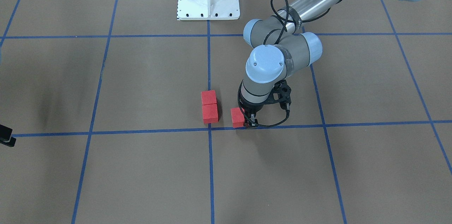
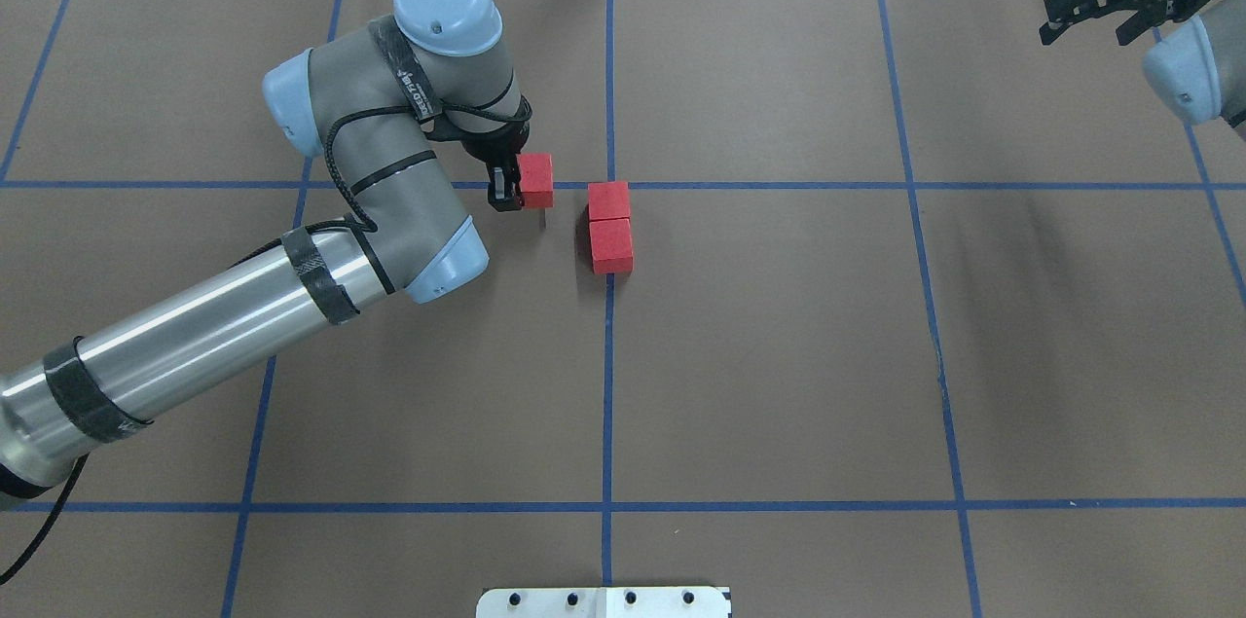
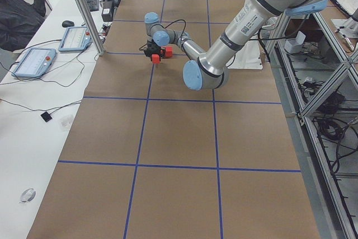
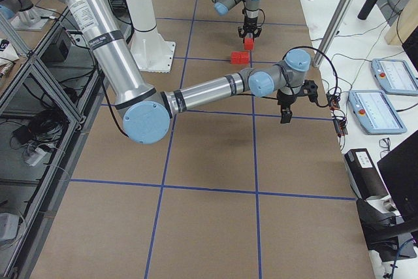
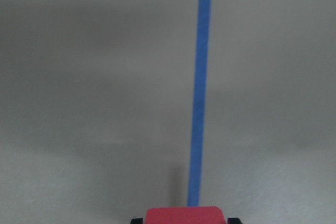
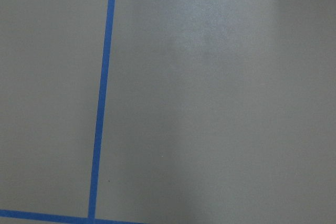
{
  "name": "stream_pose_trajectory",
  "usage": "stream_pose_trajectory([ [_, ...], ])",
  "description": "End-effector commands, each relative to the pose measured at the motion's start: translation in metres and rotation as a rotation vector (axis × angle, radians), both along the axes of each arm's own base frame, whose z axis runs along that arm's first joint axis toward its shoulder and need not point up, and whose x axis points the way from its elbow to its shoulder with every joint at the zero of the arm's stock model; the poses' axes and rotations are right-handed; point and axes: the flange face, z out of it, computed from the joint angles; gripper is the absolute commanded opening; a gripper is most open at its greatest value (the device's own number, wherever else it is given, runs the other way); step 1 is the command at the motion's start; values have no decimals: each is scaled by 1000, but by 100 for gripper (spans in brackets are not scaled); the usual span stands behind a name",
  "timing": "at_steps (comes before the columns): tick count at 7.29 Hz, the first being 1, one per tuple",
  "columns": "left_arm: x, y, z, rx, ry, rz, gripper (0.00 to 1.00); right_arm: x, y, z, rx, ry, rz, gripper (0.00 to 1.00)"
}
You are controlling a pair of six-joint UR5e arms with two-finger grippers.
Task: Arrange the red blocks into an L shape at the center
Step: 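Carry the red cube toward the center cubes while the right arm withdraws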
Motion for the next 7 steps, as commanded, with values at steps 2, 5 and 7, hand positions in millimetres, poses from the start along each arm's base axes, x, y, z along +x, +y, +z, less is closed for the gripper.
stream_pose_trajectory([
  [2,5,2,-8,35,45,12,0,0,0,-1,1,0,1,99],
  [5,11,-4,8,37,49,11,0,0,2,-11,5,-8,13,99],
  [7,12,-4,10,28,46,8,0,-1,3,-15,8,-12,15,99],
])
